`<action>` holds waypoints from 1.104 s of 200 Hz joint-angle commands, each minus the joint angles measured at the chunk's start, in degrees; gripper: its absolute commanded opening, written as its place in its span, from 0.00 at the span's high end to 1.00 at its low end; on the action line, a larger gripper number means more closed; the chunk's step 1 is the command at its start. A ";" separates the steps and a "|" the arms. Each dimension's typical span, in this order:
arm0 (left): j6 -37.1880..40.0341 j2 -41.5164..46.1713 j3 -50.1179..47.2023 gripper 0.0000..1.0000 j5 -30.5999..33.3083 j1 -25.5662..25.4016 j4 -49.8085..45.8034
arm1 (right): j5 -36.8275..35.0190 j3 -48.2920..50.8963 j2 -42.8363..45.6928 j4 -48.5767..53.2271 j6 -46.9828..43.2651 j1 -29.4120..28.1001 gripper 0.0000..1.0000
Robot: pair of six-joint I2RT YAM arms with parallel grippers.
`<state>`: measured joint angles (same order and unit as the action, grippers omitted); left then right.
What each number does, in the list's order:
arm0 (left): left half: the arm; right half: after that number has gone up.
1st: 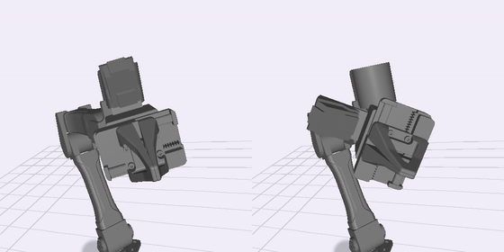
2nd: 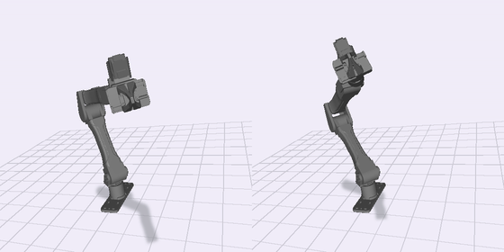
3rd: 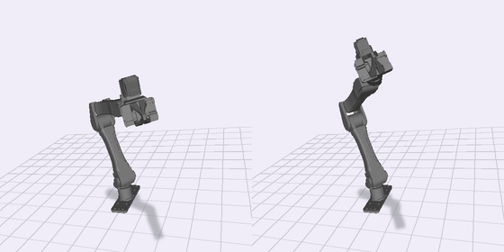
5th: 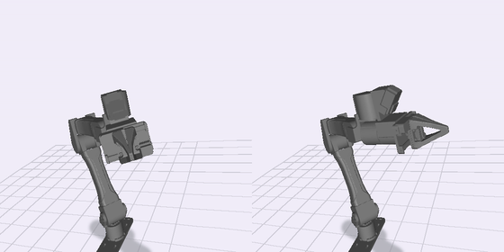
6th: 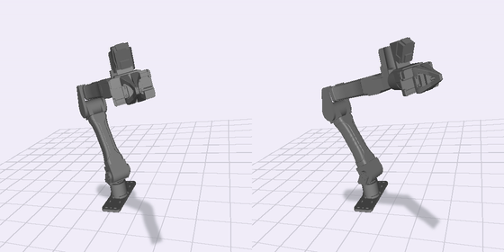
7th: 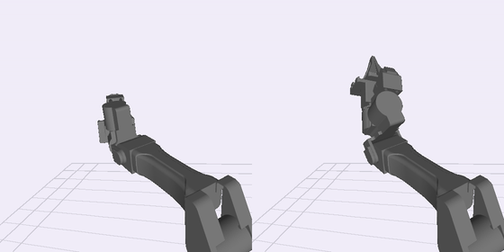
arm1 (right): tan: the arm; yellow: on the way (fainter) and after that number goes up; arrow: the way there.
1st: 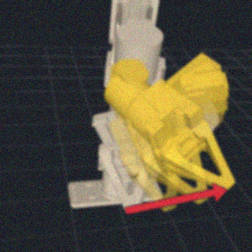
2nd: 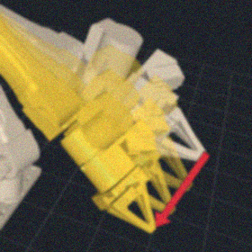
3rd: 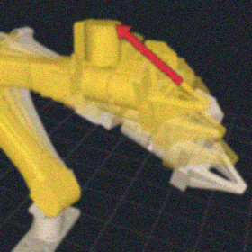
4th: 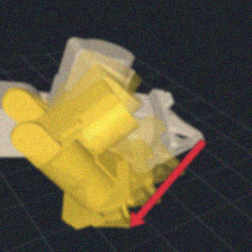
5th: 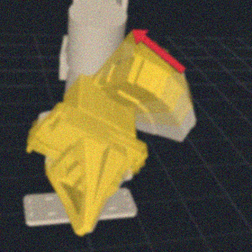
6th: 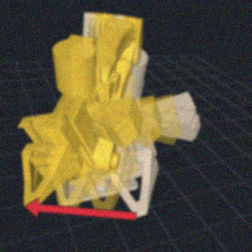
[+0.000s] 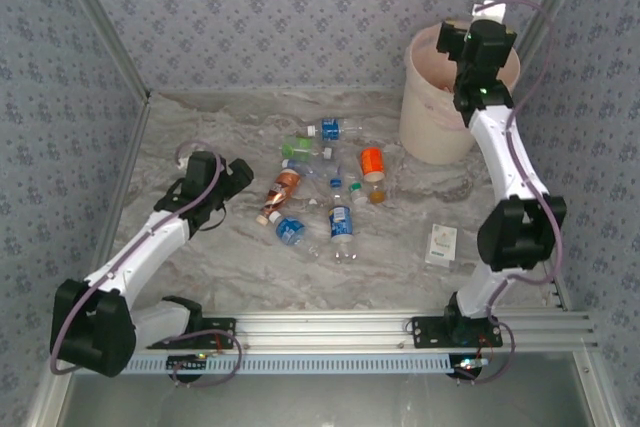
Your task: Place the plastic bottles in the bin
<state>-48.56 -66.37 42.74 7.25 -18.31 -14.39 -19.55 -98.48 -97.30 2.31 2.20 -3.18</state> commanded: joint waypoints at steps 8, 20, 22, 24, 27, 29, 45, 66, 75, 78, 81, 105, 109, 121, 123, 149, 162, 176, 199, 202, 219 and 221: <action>-0.42 -2.07 0.99 0.02 -4.14 0.39 -0.83 | 10.17 3.73 7.25 16.54 14.36 -0.44 0.00; 0.81 -2.59 1.84 0.02 -4.29 0.38 -2.72 | 14.15 4.91 9.51 22.40 17.43 -0.09 0.00; 1.07 -2.66 2.02 0.02 -4.40 0.38 -2.87 | 14.53 5.01 9.85 23.47 17.67 -0.14 0.00; 1.44 -2.70 2.13 0.02 -4.47 0.38 -3.08 | 14.67 5.08 10.20 24.33 17.78 -0.13 0.00; 1.95 -2.79 2.28 0.02 -4.55 0.38 -3.32 | 14.70 5.20 10.74 25.66 17.83 -0.08 0.00; 2.23 -2.80 2.39 0.02 -4.64 0.38 -3.46 | 14.69 5.28 11.08 26.57 17.84 -0.12 0.00; 3.28 -2.82 2.35 0.02 -5.05 0.38 -3.43 | 14.37 7.03 13.96 34.52 19.22 -0.41 0.00; 3.26 -2.24 1.39 0.02 -9.23 0.38 0.99 | 15.44 10.44 18.55 40.70 19.78 -0.69 0.00; 3.16 -1.38 0.14 0.02 -11.53 0.38 4.93 | 17.37 11.22 20.53 43.78 20.20 -0.70 0.00; 2.91 -1.08 -0.27 0.02 -12.04 0.38 5.96 | 18.25 11.35 21.17 44.90 19.64 -0.69 0.00; 2.68 -0.71 -0.67 0.02 -12.48 0.38 6.91 | 19.21 11.42 21.71 45.74 18.94 -0.51 0.00; 2.67 2.38 -1.78 0.02 -13.63 0.38 8.68 | 20.84 13.13 24.68 53.49 19.18 0.01 0.00; 2.87 2.93 -1.91 0.02 -13.57 0.38 8.31 | 20.37 13.96 25.00 54.52 19.67 -0.07 0.00; 3.65 4.52 -2.38 0.02 -13.22 0.42 7.38 | 18.19 18.68 26.80 55.91 20.53 -0.20 0.00; 3.91 4.85 -2.57 0.02 -13.27 0.39 7.35 | 17.91 19.73 27.11 56.02 20.84 -0.19 0.00; 5.79 9.49 -6.57 0.02 -16.56 0.30 11.25 | 16.03 34.84 32.45 54.28 24.48 1.74 0.00; 6.25 10.70 -7.66 0.02 -17.56 0.31 12.69 | 18.44 40.44 33.69 51.60 24.60 3.49 0.00; 6.18 10.70 -7.72 0.02 -17.97 0.21 13.05 | 20.06 45.49 33.16 49.34 22.82 4.56 0.00; 5.84 10.04 -8.06 0.02 -17.26 -0.11 13.16 | 18.24 50.47 30.95 48.51 21.71 6.33 0.00; 5.61 10.03 -8.15 0.02 -16.84 -0.19 13.10 | 18.21 51.10 31.02 48.12 21.71 6.50 0.00; 3.65 10.18 -9.30 0.02 -15.00 -0.23 13.56 | 20.23 54.03 31.45 45.58 21.78 6.98 0.00; 3.40 10.16 -9.40 0.02 -14.92 -0.24 13.70 | 20.58 54.34 31.51 45.31 21.79 7.05 0.00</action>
<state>-44.05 -56.36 35.07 -8.97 -18.37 -3.09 -1.13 -46.89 -66.35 51.00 24.40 3.05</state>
